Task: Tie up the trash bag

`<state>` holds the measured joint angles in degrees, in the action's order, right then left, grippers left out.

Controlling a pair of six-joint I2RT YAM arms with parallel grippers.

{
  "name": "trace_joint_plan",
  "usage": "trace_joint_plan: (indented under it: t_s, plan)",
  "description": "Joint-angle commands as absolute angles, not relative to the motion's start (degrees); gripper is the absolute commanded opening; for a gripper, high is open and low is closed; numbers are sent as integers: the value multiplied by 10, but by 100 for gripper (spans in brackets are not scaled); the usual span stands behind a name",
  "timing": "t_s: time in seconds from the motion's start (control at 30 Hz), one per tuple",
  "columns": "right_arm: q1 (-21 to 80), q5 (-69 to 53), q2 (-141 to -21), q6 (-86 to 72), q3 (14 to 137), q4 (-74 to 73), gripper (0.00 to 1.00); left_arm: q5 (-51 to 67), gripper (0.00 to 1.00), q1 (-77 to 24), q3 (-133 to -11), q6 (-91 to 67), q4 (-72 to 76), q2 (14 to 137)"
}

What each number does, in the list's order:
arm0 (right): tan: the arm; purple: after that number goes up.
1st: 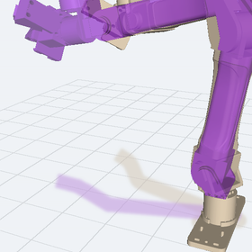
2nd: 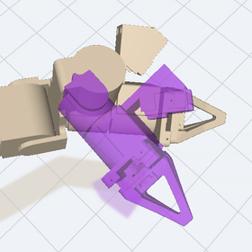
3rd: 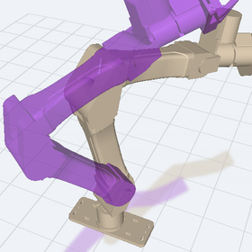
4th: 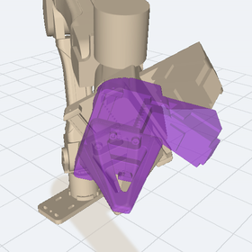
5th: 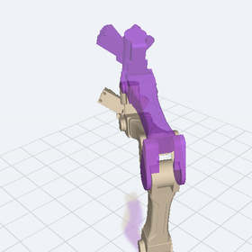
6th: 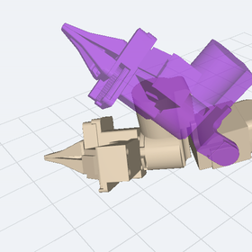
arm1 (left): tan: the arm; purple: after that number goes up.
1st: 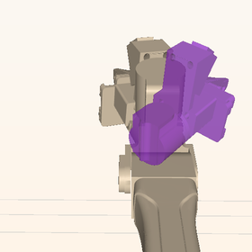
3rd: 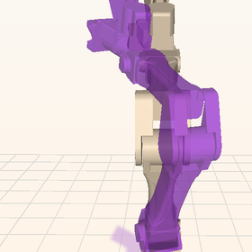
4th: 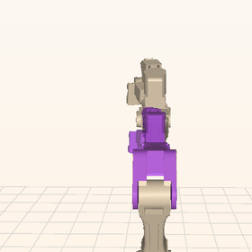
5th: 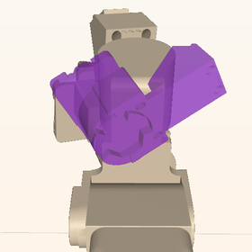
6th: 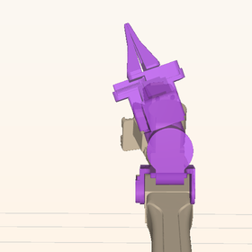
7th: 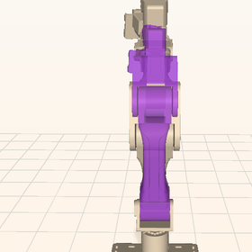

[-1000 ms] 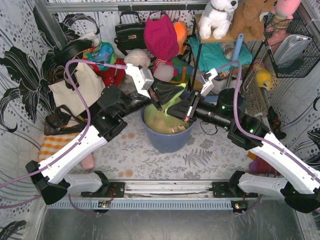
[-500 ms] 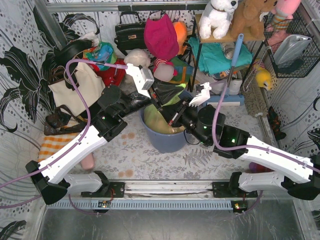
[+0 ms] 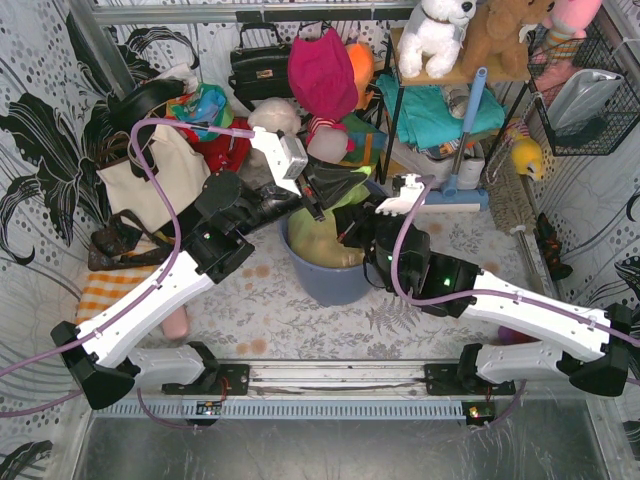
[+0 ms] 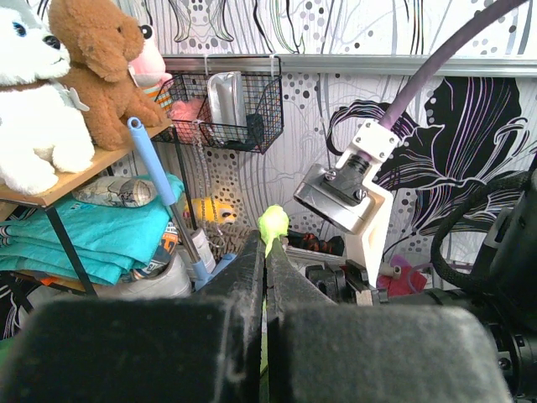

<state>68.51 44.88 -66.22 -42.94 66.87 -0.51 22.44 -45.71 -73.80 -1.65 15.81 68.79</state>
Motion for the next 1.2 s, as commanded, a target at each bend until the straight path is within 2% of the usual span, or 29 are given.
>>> trace_joint_plan:
  t_s: [0.0,0.17,0.4,0.53,0.57,0.7,0.8,0.97,1.17]
  plan:
    - [688,515,-643,-397,649,22,0,214,0,-457,-736,-15,168,672]
    - [688,536,-647,-367,642,50,0,226,2,-457,-740,-18,164,669]
    - [677,574,-661,-260,616,180,0,215,2,-457,-725,-20,163,652]
    - [644,549,-662,-274,615,173,0,199,5,-457,-715,-19,153,634]
    - [638,544,-662,-278,616,169,0,190,7,-457,-711,-18,152,628]
    - [625,524,-666,-287,618,160,0,142,33,-457,-684,-14,145,598]
    - [622,517,-671,-288,626,153,0,80,46,-457,-666,-15,134,576]
    - [618,508,-676,-293,630,147,0,-65,55,-454,-649,-27,98,559]
    - [616,498,-678,-298,636,134,0,-21,62,-379,-698,-80,14,614]
